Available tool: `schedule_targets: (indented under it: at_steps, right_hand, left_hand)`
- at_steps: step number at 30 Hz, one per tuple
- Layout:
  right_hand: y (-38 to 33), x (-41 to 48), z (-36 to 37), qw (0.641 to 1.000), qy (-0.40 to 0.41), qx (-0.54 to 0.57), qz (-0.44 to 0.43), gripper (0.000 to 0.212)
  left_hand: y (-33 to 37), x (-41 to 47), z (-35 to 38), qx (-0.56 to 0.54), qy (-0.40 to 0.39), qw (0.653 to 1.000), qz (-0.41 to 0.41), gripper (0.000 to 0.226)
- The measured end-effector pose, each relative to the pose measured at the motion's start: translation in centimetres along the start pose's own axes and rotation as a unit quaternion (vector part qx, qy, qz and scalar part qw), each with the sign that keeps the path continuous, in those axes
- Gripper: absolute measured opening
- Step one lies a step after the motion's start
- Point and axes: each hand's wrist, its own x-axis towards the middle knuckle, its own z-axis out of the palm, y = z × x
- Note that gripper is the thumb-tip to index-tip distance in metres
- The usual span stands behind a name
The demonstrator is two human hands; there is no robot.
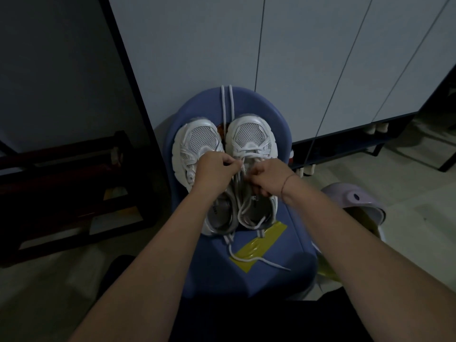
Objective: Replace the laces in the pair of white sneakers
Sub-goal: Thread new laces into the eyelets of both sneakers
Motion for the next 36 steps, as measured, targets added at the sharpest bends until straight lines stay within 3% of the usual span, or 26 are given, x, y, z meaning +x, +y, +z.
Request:
schedule_targets:
  at_steps: [3, 6, 7, 9, 12, 15, 22, 25, 28, 31, 33, 34, 36]
  right_hand:
    - [-0.4, -2.1, -1.3, 0.96, -0.199, -0.196, -0.005, 0.024]
    - [-0.4, -4.1, -1.3, 0.894, -0.363, -0.264, 0.015, 0.019]
    - [-0.3, -4.5, -1.3, 0.889, -0.368, -0.272, 0.013, 0.019]
    - [-0.3, -4.7, -1.7, 0.922, -0.308, -0.235, -0.001, 0.017]
    - [-0.4, -4.0, -1.9, 0.993, -0.114, -0.024, -0.029, 0.007]
    - [-0.5, -2.3, -1.1, 0.996, 0.019, 0.083, -0.039, 0.013]
    - [-0.7, 0.1, 1.2, 0.987, 0.052, 0.15, 0.026, 0.022]
    - [-0.3, 0.2, 0.7, 0.991, 0.033, 0.128, 0.026, 0.024]
    - [-0.4, -0.8, -0.6, 0.998, -0.063, 0.014, 0.005, 0.027]
    - [-0.6, -3.0, -1.2, 0.955, -0.246, -0.165, -0.013, 0.029]
    - [-0.5, -4.3, -1.1, 0.918, -0.33, -0.219, -0.01, 0.025]
    - [-0.3, -4.6, -1.2, 0.912, -0.337, -0.232, -0.009, 0.023]
    - [-0.2, -4.5, -1.5, 0.936, -0.286, -0.204, -0.008, 0.024]
  left_hand:
    - [-0.1, 0.1, 0.0, -0.005, -0.003, 1.0, -0.005, 0.019]
    - [-0.2, 0.1, 0.0, -0.003, -0.004, 1.0, -0.003, 0.02]
    - [-0.2, 0.1, 0.0, -0.004, -0.004, 1.0, -0.002, 0.02]
    - [-0.2, 0.1, 0.0, -0.002, -0.004, 1.0, -0.006, 0.02]
    - [-0.2, 0.2, 0.0, 0.0, -0.003, 1.0, -0.011, 0.02]
    - [-0.1, 0.1, 0.1, -0.002, -0.002, 1.0, -0.008, 0.018]
    - [-0.1, 0.0, -0.1, -0.01, -0.004, 1.0, -0.004, 0.017]
    - [-0.1, 0.0, 0.0, -0.009, -0.003, 1.0, -0.004, 0.016]
    - [-0.1, 0.0, 0.0, -0.007, -0.003, 1.0, -0.009, 0.016]
    - [-0.1, 0.2, 0.0, -0.008, -0.005, 1.0, -0.015, 0.02]
    - [-0.2, 0.2, 0.0, 0.003, -0.005, 1.0, -0.012, 0.023]
    - [-0.2, 0.2, 0.1, 0.007, -0.005, 1.0, -0.01, 0.026]
    - [-0.3, 0.3, 0.1, 0.007, -0.005, 1.0, -0.009, 0.03]
